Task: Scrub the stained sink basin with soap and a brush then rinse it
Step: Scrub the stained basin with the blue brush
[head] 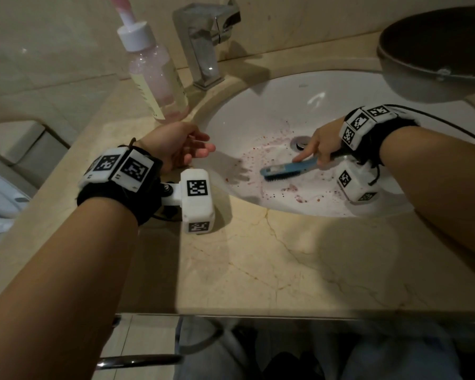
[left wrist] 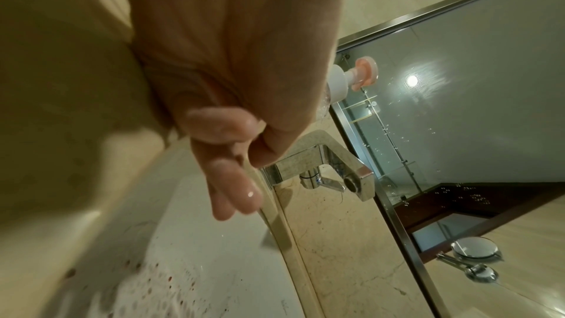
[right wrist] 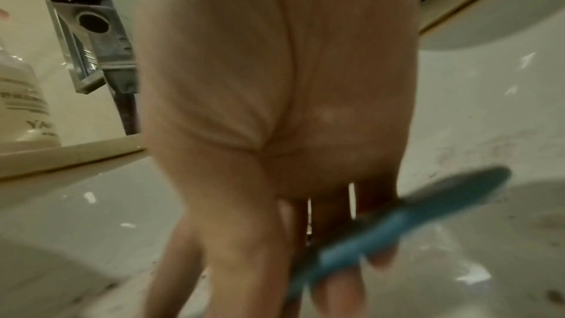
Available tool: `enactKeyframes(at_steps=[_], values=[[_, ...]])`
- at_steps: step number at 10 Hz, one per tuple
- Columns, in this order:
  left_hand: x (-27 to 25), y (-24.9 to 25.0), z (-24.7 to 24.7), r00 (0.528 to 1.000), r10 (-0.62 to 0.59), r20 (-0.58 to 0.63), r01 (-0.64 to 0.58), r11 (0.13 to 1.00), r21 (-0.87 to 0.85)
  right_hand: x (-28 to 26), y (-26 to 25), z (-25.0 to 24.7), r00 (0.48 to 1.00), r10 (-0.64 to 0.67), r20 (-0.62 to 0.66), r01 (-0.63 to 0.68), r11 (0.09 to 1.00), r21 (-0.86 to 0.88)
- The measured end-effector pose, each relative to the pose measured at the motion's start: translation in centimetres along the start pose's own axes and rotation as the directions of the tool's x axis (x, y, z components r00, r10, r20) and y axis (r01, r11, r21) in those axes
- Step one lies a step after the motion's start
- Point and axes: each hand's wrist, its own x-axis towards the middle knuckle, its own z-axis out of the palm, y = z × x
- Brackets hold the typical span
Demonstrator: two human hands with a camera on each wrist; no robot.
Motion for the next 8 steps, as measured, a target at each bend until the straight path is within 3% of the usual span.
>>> enactKeyframes(at_steps=[1,2,3,4,5,6,7,8], values=[[0.0,0.0,0.0,1.000,-0.003,-0.003,0.003,1.000,0.001,-0.8,-1.4,0.3,0.977,-0.079,0.198,0.082,0.997,-0.009],[0.0,0.1,0.0,1.000,-0.007,-0.001,0.007,1.000,0.004,-0.8,-1.6,0.3,0.987,-0.083,0.138,0.091,0.994,-0.056],[-0.1,0.1,0.0,1.000,-0.006,-0.001,0.006,1.000,0.004,-0.6,-0.6,-0.1,0.996,-0.041,-0.075,0.040,0.999,-0.007],[-0.2,0.1,0.1,1.000,-0.006,0.000,0.006,1.000,0.008,-0.6,-0.2,-0.2,0.993,-0.024,-0.113,0.022,1.000,-0.013],[-0.1,0.0,0.1,1.000,-0.003,-0.003,0.003,1.000,0.014,-0.7,-1.0,0.0,0.985,-0.089,0.148,0.093,0.995,-0.023],[-0.1,0.1,0.1,1.000,-0.001,-0.009,0.002,1.000,0.016,-0.5,-1.6,0.2,0.963,-0.122,0.242,0.114,0.992,0.046],[-0.2,0.0,0.2,1.000,-0.003,-0.013,0.003,1.000,0.016,-0.8,-1.1,0.1,0.993,-0.096,0.068,0.094,0.995,0.032],[-0.3,0.1,0.2,1.000,0.001,-0.011,-0.001,1.000,0.012,-0.7,-0.4,-0.3,0.990,-0.039,-0.137,0.037,0.999,-0.017]])
